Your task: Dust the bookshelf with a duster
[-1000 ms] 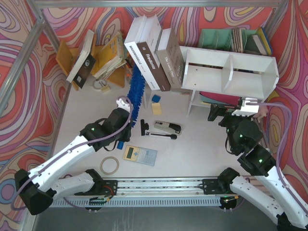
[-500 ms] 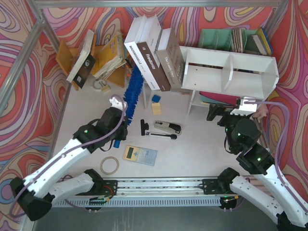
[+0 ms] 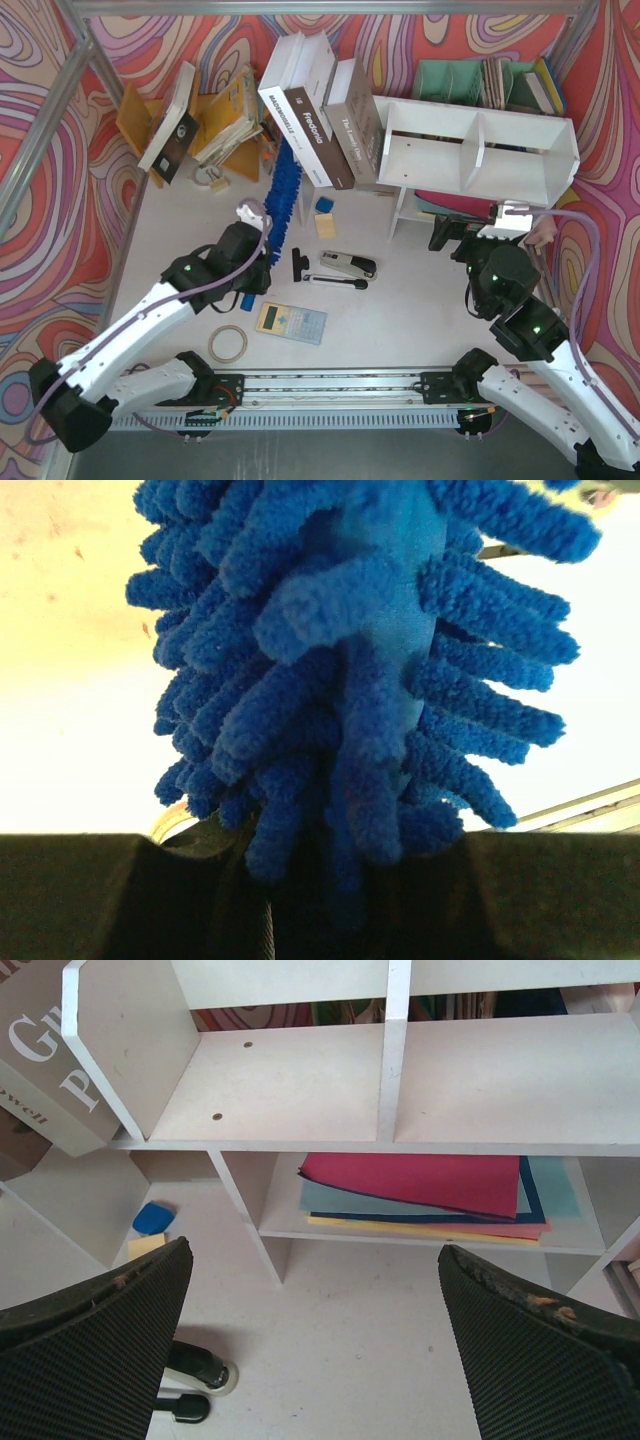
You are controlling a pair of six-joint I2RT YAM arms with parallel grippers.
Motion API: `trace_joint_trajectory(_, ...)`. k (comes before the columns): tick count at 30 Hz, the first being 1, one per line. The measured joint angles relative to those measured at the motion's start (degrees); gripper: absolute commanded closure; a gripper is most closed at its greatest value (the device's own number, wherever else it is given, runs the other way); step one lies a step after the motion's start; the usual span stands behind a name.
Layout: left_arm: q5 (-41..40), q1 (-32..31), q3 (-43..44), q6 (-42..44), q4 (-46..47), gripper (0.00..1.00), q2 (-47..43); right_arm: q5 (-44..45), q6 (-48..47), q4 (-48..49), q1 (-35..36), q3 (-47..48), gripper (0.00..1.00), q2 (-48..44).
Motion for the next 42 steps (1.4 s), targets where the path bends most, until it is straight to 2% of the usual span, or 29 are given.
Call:
trace_joint_trajectory(5,0.6,0.3,0.0,-0.9,-1.2,1.00,6.7,0.1,0.0,0.0,0.0,0.0,0.01,0.3)
trace_joint_trajectory(12,0.1,0.3,0.0,-1.3,-2.4,1.00,8.1,0.0,0.0,0.1,0.0,0.0,0.01,1.2)
trace_joint_trajectory(26,-2.4,0.3,-0.1,-0.8,-2.4,1.00,-1.2,-0.9,0.5,0.0,0.0,-0.1,0.01,-0.4)
trace_joint_trajectory(29,-1.6,0.3,-0.1,-0.8,-1.8,1.00,1.4,-0.9,0.5,0.0,0.0,0.0,0.01,-0.8)
trace_joint_trajectory(36,0.9,0.4,0.2,-1.3,-2.6,1.00,13.8,-0.9,0.5,0.0,0.0,-0.1,0.01,-0.8)
trace_joint_trajectory(42,0.4,0.4,0.2,-1.3,-3.7,1.00,14.5,-0.9,0.5,0.0,0.0,-0.1,0.01,-1.2)
